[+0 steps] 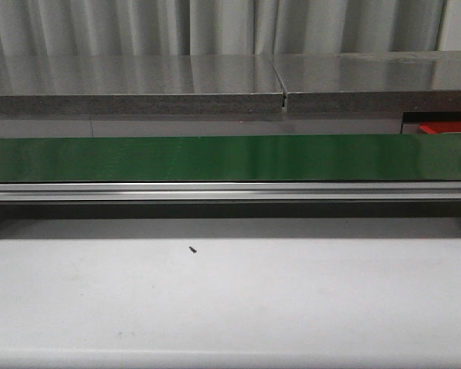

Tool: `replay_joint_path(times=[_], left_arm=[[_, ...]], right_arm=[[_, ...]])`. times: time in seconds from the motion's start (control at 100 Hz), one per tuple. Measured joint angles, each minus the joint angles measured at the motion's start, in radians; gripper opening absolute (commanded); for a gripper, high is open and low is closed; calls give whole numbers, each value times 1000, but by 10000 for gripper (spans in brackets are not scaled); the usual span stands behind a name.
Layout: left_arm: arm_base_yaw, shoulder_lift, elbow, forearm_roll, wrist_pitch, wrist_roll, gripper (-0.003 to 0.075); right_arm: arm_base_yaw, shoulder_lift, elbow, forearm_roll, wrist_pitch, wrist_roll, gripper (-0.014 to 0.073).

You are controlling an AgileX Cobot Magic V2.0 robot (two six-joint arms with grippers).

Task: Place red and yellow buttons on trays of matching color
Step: 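Move the left gripper over another yellow button in the cluster, then grasp the yellow button with the left gripper and set it on the belt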

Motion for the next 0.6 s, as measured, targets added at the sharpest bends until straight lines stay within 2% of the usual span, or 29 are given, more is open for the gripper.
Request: replay_joint_path(times=[0.32, 0.6], left_arm=[[0, 123, -119, 0, 5, 20, 600], [0, 183, -142, 0, 14, 22, 576]], right_arm=[[0, 0, 0, 0, 0, 0, -98], [0, 0, 0, 0, 0, 0, -98]])
